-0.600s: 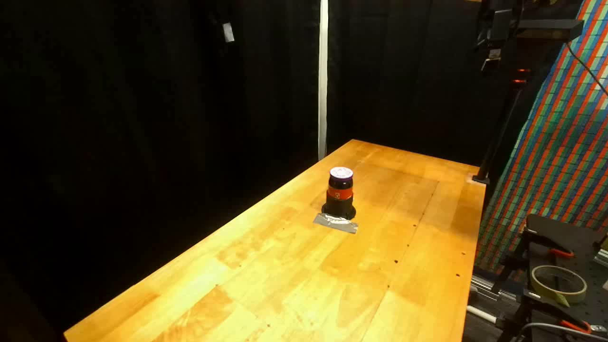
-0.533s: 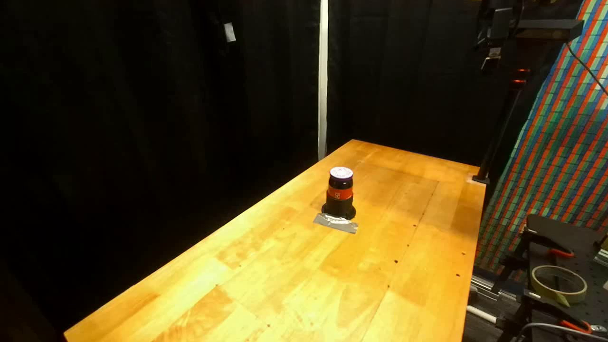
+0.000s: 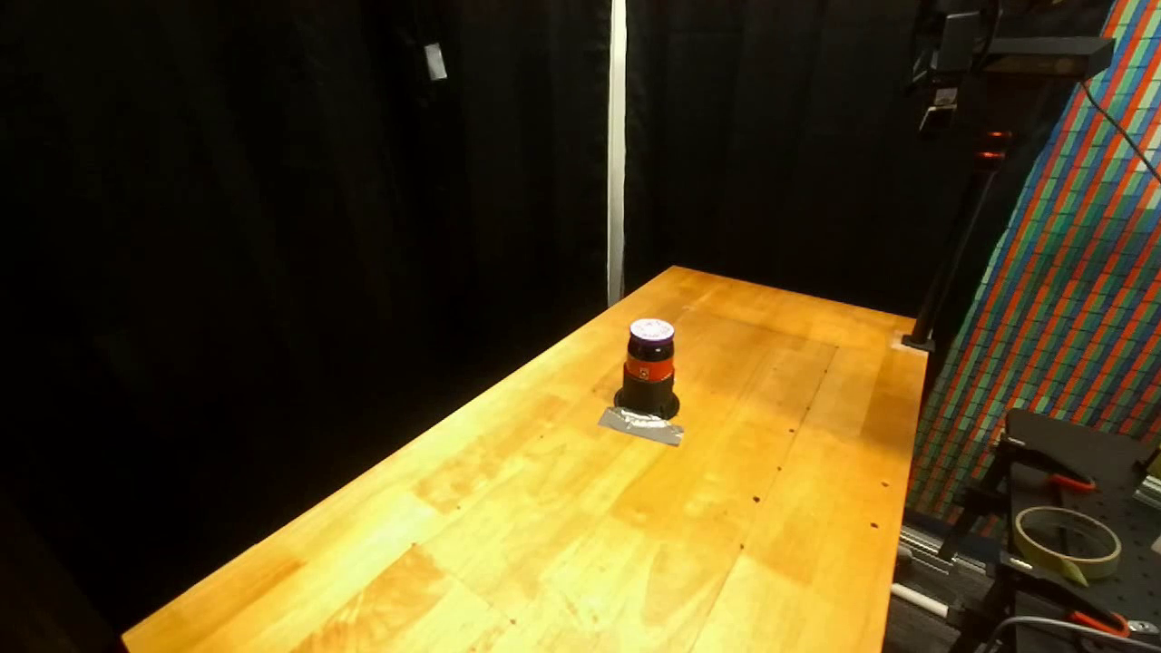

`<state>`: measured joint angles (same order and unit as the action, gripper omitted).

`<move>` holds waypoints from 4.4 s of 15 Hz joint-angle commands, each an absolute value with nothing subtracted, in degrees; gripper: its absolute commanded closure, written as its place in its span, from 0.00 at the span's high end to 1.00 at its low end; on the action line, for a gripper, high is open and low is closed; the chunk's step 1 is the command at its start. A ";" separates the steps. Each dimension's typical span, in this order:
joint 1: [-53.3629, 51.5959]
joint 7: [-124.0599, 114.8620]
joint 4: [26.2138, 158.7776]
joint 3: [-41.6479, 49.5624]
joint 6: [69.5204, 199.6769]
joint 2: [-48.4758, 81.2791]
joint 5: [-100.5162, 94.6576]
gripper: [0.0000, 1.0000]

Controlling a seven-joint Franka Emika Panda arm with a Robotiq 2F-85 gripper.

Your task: Put the rubber band on the cup

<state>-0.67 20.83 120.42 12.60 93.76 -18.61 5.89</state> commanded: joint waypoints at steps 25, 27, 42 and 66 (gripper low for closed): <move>-1.93 16.46 110.64 5.98 95.81 -5.65 7.43 1.00; -2.43 14.38 106.33 3.32 97.56 -0.24 6.94 1.00; -6.26 -2.71 73.76 -1.78 102.47 37.20 -3.94 1.00; -6.04 2.46 47.11 -4.07 77.82 58.83 0.95 1.00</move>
<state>-6.65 1.48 51.89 -3.19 83.78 57.06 -0.47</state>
